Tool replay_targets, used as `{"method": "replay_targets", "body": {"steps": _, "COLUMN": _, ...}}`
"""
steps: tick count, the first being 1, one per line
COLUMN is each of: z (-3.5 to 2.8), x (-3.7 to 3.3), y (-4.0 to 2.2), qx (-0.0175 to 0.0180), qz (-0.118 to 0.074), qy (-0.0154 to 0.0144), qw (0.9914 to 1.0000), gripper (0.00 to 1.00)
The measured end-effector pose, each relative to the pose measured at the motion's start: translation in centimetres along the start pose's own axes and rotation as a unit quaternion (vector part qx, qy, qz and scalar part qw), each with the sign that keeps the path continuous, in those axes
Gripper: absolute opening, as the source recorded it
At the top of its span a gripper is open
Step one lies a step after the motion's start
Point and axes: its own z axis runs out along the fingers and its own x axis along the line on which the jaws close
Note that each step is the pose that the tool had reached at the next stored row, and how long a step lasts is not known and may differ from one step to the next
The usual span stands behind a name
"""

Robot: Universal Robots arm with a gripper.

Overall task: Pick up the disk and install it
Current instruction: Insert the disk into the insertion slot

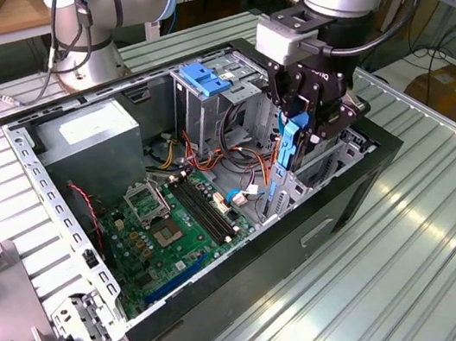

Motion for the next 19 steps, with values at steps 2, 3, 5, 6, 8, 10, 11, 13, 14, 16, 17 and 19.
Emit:
{"method": "replay_targets", "body": {"steps": 2, "z": 0.34, "x": 0.03, "y": 0.0, "qx": 0.0, "qz": 0.0, "qy": -0.0001, "qw": 1.0, "gripper": 0.37}}
{"method": "replay_targets", "body": {"steps": 3, "z": 0.43, "x": 0.04, "y": 0.0, "qx": 0.0, "qz": 0.0, "qy": 0.0, "qw": 1.0, "gripper": 0.37}}
{"method": "replay_targets", "body": {"steps": 5, "z": 0.74, "x": 0.06, "y": 0.0, "qx": 0.0, "qz": 0.0, "qy": 0.0001, "qw": 1.0, "gripper": 0.37}}
{"method": "replay_targets", "body": {"steps": 6, "z": 0.74, "x": 0.06, "y": 0.0, "qx": 0.0, "qz": 0.0, "qy": 0.0002, "qw": 1.0, "gripper": 0.37}}
{"method": "replay_targets", "body": {"steps": 8, "z": 0.76, "x": 0.06, "y": 0.0, "qx": 0.0, "qz": 0.0, "qy": 0.0001, "qw": 1.0, "gripper": 0.37}}
{"method": "replay_targets", "body": {"steps": 10, "z": 0.76, "x": 0.06, "y": 0.0, "qx": 0.0, "qz": 0.0, "qy": 0.0001, "qw": 1.0, "gripper": 0.37}}
{"method": "replay_targets", "body": {"steps": 11, "z": 0.78, "x": 0.06, "y": 0.0, "qx": 0.0001, "qz": 0.0, "qy": -0.0002, "qw": 1.0, "gripper": 0.38}}
{"method": "replay_targets", "body": {"steps": 13, "z": 0.77, "x": 0.06, "y": 0.0, "qx": 0.0, "qz": 0.0, "qy": 0.0, "qw": 1.0, "gripper": 0.45}}
{"method": "replay_targets", "body": {"steps": 14, "z": 0.77, "x": 0.06, "y": 0.0, "qx": 0.0, "qz": 0.0, "qy": 0.0001, "qw": 1.0, "gripper": 0.45}}
{"method": "replay_targets", "body": {"steps": 16, "z": 0.78, "x": 0.06, "y": 0.0, "qx": 0.0, "qz": 0.0, "qy": 0.0001, "qw": 1.0, "gripper": 0.36}}
{"method": "replay_targets", "body": {"steps": 17, "z": 0.78, "x": 0.06, "y": 0.0, "qx": 0.0, "qz": 0.0, "qy": 0.0001, "qw": 1.0, "gripper": 0.3}}
{"method": "replay_targets", "body": {"steps": 19, "z": 0.79, "x": 0.06, "y": 0.0, "qx": 0.0, "qz": 0.0, "qy": 0.0, "qw": 1.0, "gripper": 0.11}}
